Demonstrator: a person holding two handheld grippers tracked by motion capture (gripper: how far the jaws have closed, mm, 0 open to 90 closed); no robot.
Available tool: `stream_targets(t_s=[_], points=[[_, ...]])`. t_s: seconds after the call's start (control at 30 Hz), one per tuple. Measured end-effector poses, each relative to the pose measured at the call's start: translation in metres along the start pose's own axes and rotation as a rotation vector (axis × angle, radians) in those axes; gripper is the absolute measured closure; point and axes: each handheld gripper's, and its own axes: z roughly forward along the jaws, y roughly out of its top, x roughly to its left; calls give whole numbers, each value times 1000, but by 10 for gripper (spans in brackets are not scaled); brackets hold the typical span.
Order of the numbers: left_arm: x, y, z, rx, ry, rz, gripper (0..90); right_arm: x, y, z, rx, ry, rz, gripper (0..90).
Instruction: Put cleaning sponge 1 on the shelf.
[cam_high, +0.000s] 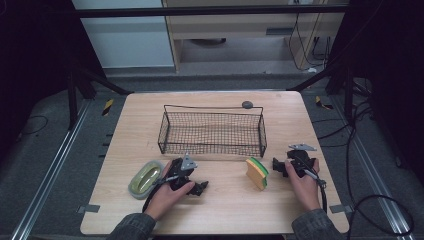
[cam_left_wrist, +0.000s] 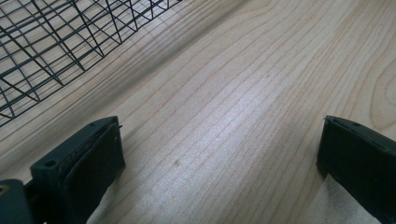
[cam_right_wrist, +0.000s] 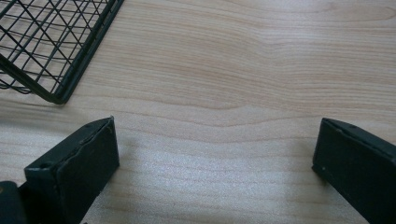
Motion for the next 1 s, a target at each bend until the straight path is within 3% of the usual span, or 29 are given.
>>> stream_targets(t_s=[0.27, 0.37, 0.47, 0.5, 0.53, 0.63, 0.8, 0.83, 0.9, 1.0], points=[[-2, -1, -2, 4, 3, -5, 0, 0, 0, 0, 0, 13, -9, 7], [-2, -1, -5, 9, -1, 11, 33, 0, 0, 0, 0, 13, -9, 7], [-4, 3, -17, 13, 8, 63, 30, 0, 0, 0, 0, 13, -9, 7], [-4, 3, -17, 13, 8, 63, 34, 0, 0, 0, 0, 13, -9, 7], [-2, 6, -22, 35, 29, 90, 37, 0, 0, -1, 0, 13, -11, 8], [1, 8, -29, 40, 34, 91, 37, 0, -1, -1, 0, 15, -11, 8], [15, 23, -64, 69, 50, 116, 40, 0, -1, -1, 0, 15, -11, 7], [15, 23, -64, 69, 50, 116, 39, 0, -1, -1, 0, 15, -11, 7], [25, 28, -82, 99, 88, 130, 39, 0, -1, -1, 0, 15, -14, 7], [36, 30, -96, 126, 106, 112, 40, 0, -1, -1, 0, 18, -17, 8]])
